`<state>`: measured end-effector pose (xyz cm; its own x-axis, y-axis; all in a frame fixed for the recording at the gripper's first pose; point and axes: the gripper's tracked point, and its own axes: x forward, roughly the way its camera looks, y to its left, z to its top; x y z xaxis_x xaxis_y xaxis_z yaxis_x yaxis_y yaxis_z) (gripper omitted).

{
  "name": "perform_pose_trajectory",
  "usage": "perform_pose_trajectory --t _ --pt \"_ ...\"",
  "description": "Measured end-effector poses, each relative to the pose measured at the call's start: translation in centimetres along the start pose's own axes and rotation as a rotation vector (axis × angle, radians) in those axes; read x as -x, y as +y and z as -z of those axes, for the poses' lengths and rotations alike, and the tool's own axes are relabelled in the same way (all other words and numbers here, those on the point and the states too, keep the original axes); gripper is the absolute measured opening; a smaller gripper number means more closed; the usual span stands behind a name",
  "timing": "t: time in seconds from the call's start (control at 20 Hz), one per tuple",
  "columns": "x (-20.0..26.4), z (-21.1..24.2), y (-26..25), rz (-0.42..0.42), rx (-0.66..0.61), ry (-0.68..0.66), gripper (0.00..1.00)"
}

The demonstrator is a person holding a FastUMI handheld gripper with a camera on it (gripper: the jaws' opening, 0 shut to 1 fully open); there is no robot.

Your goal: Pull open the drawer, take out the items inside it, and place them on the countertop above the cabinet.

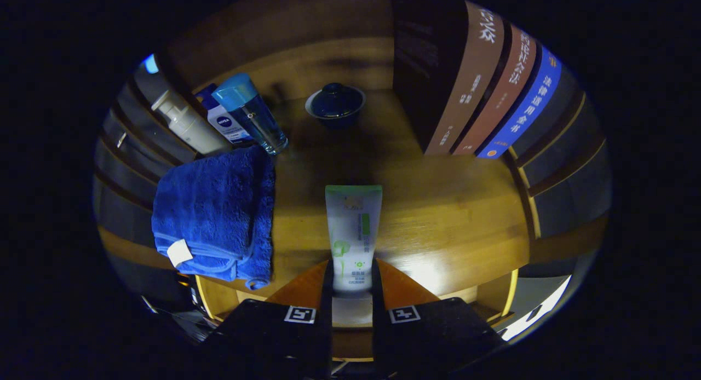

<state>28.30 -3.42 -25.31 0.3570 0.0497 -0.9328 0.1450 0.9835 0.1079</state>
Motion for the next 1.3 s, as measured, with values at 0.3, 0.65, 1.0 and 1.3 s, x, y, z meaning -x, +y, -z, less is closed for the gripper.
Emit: perform_pose_trajectory --t 0.3,0.65,1.0,1.3 --pt "-0.8 0.0 0.1 0.029 0.011 -0.039 0.41" --pt "3.6 0.9 1.4 -0.062 0.121 -0.149 1.00" --pt "12.2 3.8 2.1 -0.143 0.215 -0.486 1.00" --pt "16.1 11.5 1.6 -0.169 0.196 -0.809 0.99"
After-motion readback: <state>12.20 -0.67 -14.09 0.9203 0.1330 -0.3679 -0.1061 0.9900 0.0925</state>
